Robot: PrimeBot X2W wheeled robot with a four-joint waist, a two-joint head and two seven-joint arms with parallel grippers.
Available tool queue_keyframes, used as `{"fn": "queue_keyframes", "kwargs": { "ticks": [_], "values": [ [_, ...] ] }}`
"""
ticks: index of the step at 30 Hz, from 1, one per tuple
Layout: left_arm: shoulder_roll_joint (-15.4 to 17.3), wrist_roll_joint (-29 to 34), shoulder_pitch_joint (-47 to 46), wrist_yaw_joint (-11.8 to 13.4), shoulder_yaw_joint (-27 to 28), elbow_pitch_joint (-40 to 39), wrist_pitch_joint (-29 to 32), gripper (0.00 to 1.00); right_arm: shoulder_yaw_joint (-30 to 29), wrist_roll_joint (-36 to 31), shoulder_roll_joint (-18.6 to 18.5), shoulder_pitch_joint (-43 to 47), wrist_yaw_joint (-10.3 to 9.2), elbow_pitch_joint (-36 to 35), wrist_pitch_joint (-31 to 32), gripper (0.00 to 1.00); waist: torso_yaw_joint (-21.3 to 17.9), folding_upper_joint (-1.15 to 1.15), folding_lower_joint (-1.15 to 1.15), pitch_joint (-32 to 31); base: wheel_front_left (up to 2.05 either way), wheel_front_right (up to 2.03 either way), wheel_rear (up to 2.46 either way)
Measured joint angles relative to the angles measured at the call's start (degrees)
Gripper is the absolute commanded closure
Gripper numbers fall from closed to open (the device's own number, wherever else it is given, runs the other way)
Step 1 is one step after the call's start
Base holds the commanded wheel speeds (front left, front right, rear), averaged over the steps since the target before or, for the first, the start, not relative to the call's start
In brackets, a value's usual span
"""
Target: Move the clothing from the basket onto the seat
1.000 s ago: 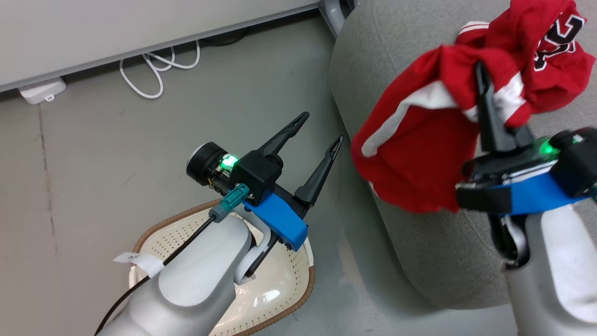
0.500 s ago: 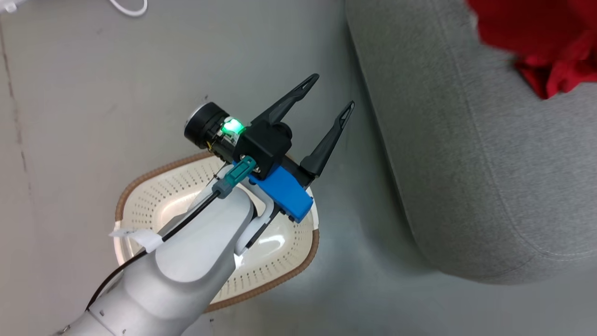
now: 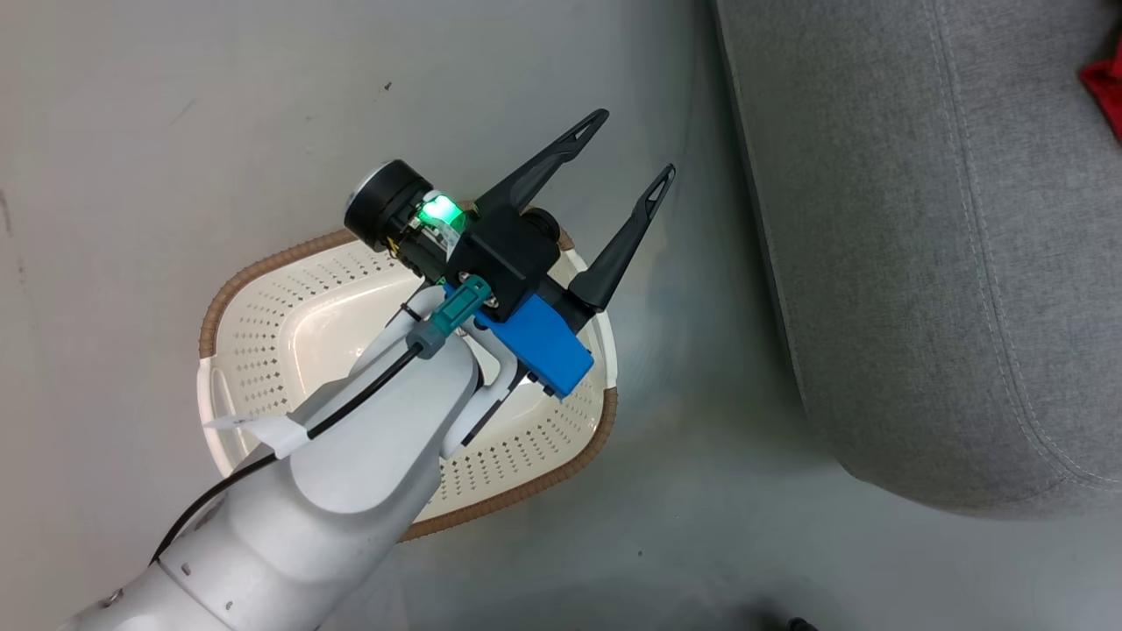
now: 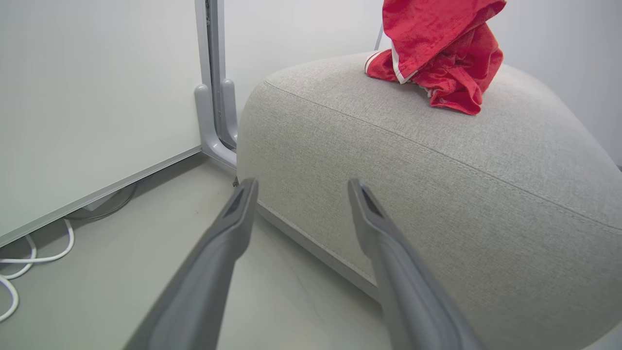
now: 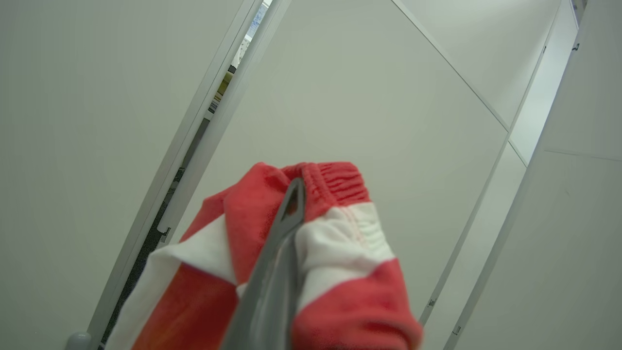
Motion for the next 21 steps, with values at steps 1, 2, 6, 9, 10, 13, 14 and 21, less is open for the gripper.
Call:
{"fn": "queue_keyframes", "kwargs": {
  "ticks": [1,2,6,9,10,13,14,21],
  "values": [
    [0.13,0.0,-0.01,0.01,-0.04,-0.01,0.01,0.0,0.01,-0.1,-0.67,0.05,0.0,1.02,0.0,1.0,0.02,0.0,0.0,0.23,0.0,0.0,0.0],
    [0.29,0.0,-0.03,0.01,-0.1,-0.04,0.02,0.0,0.11,-0.12,-1.19,0.19,0.0,2.09,0.0,1.0,0.02,0.0,0.0,0.43,0.0,0.0,0.0],
    [0.75,0.01,-0.11,0.07,-0.22,-0.12,0.12,0.0,0.41,-0.66,-0.64,1.73,0.0,5.58,0.0,1.0,-0.21,0.0,0.0,1.11,0.0,0.0,0.0],
    [0.66,0.01,-0.3,0.16,-0.59,-0.24,0.47,0.0,-0.4,-1.59,1.8,3.85,0.0,7.6,0.0,1.0,-0.39,0.0,0.0,1.64,0.0,0.0,0.0],
    [0.64,0.01,-0.4,0.16,-0.7,-0.3,0.48,0.0,-0.79,-1.71,2.58,4.82,0.0,8.26,0.0,1.0,-0.37,0.0,-0.01,1.8,0.0,0.0,0.0],
    [0.53,0.01,-0.91,0.16,-0.88,-0.48,0.52,0.0,-2.01,-1.89,4.58,7.03,0.0,9.78,0.0,1.0,-0.24,0.0,-0.01,2.2,0.0,0.0,0.0],
    [0.55,0.01,-0.99,0.16,-0.9,-0.55,0.54,0.0,-2.22,-2.07,5.14,7.61,0.0,10.29,0.0,1.0,-0.18,0.0,-0.01,2.32,0.0,0.0,0.0],
    [0.93,-0.01,-1.23,0.24,-1.08,-0.73,0.57,0.0,-4.25,-2.5,8.4,11.83,0.0,13.9,0.0,1.0,0.11,0.0,-0.01,2.93,0.0,0.0,0.0]
  ]
}}
